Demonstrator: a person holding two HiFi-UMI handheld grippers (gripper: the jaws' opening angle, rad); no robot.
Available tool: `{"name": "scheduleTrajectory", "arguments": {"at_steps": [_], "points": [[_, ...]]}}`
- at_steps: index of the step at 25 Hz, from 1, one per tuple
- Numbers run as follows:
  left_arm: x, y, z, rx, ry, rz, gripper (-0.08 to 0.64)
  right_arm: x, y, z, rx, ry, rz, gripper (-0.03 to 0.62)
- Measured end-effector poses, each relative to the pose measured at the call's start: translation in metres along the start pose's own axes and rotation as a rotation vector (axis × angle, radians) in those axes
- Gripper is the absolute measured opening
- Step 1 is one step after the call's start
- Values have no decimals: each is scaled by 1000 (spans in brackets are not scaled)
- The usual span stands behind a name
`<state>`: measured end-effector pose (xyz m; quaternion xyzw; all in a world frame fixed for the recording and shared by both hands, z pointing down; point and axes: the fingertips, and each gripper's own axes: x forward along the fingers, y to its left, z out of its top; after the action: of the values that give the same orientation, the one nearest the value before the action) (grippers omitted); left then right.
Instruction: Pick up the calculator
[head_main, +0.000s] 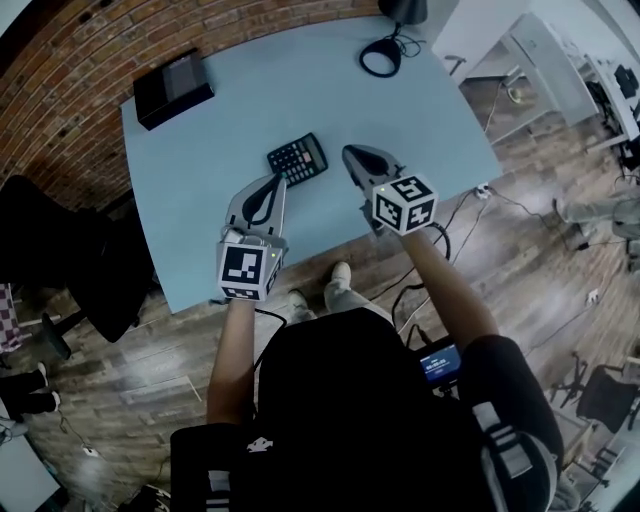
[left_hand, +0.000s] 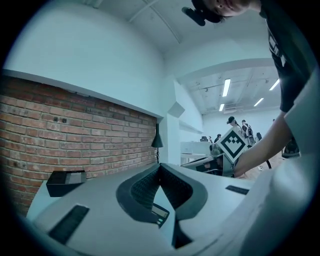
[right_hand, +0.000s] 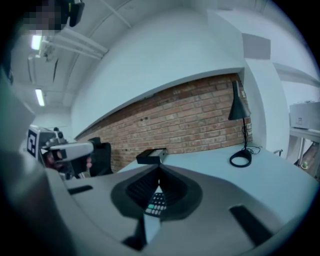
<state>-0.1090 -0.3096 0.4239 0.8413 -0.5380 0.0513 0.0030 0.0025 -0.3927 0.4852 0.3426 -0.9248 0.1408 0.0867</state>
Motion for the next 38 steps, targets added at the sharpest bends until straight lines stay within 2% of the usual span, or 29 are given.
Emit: {"name": "scheduleTrajectory", "arguments": {"at_steps": [5, 12, 14, 23, 28, 38], "points": [[14, 0, -12, -6, 52, 19, 9, 26, -22, -28, 61, 74, 23, 5], [30, 3, -14, 18, 76, 58, 9, 62, -50, -66, 180, 176, 61, 6], [34, 3, -16, 20, 81, 71, 9, 73, -54, -77, 220, 208, 79, 51], [35, 12, -32, 13, 139, 127, 9, 112, -63, -138, 354, 364, 129, 143], [34, 15, -44, 0, 167, 157, 9, 126, -60, -160, 405, 421, 155, 144], [34, 23, -58, -13, 197, 186, 9, 143, -60, -183, 428, 501, 179, 143]]}}
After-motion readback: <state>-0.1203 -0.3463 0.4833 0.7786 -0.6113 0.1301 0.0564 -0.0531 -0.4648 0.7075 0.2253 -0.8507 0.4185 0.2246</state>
